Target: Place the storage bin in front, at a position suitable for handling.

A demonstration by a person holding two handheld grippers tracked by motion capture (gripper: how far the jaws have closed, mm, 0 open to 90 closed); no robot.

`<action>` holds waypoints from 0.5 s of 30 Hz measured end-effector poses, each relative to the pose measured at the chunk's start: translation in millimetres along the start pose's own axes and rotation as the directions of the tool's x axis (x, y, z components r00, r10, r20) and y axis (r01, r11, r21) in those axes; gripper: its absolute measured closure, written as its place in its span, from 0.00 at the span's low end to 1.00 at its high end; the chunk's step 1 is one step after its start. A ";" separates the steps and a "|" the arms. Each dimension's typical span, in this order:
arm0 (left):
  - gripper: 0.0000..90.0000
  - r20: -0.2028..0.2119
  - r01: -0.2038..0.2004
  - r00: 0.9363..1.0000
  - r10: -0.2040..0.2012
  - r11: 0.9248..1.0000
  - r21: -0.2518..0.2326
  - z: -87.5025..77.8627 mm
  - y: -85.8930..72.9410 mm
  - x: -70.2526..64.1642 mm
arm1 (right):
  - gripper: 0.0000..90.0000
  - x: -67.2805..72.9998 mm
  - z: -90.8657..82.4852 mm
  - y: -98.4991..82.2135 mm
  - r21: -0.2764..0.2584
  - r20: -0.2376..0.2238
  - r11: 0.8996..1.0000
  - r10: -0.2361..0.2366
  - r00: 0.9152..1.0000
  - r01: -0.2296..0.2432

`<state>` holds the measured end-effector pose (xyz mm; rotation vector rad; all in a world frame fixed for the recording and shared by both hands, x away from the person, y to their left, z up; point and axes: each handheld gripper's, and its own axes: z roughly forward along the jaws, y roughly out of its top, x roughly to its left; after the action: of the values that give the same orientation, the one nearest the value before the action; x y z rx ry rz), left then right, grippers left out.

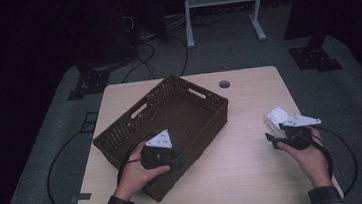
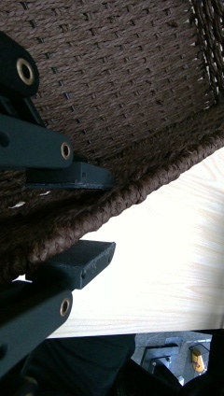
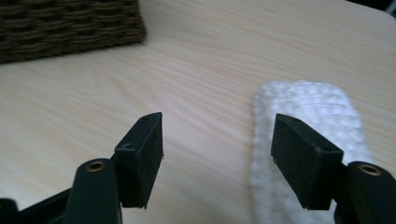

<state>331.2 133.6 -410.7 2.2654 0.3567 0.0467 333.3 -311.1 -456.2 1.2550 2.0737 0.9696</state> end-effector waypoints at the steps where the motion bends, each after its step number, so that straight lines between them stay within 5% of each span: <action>1: 0.70 0.000 0.000 1.000 0.000 1.000 0.000 0.0 0.0 0.0 | 0.37 -3.5 1.0 1.0 0.007 0.009 1.000 0.000 1.000 0.000; 15: 0.70 0.002 0.003 1.000 -0.003 1.000 0.001 0.1 0.0 0.2 | 0.37 -39.2 35.5 6.5 0.063 0.051 0.998 0.027 0.998 -0.030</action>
<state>331.4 133.5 -410.8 2.2659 0.3598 0.0427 379.7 -333.4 -469.9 1.3307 2.0679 0.8813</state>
